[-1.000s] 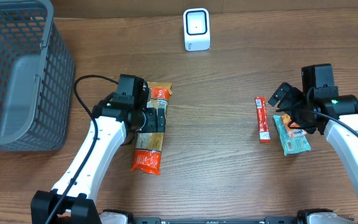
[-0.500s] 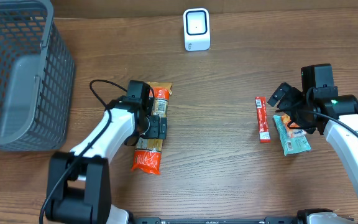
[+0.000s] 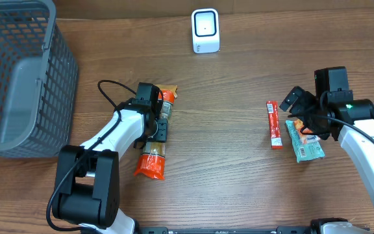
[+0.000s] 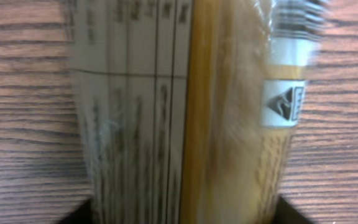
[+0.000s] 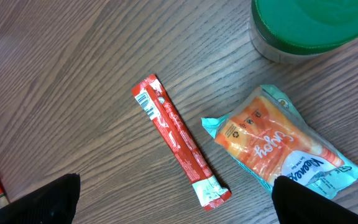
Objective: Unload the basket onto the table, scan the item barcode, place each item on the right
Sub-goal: 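Lift the spaghetti pack with the left gripper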
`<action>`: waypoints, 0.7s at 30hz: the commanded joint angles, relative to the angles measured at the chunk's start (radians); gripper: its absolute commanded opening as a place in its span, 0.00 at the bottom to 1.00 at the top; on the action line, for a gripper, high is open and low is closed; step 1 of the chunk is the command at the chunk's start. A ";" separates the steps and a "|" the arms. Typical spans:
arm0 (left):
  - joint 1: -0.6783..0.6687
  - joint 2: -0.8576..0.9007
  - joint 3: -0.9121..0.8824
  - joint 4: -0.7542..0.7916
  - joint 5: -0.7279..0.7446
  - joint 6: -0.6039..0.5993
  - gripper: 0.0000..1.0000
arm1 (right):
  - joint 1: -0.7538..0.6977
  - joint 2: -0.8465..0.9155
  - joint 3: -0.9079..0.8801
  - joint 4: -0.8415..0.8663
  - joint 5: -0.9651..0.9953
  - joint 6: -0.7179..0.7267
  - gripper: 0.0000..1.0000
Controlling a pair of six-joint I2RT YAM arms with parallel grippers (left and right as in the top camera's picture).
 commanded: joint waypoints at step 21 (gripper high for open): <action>-0.008 0.058 0.116 -0.091 0.124 0.251 0.58 | -0.002 -0.002 0.011 0.003 0.003 -0.004 1.00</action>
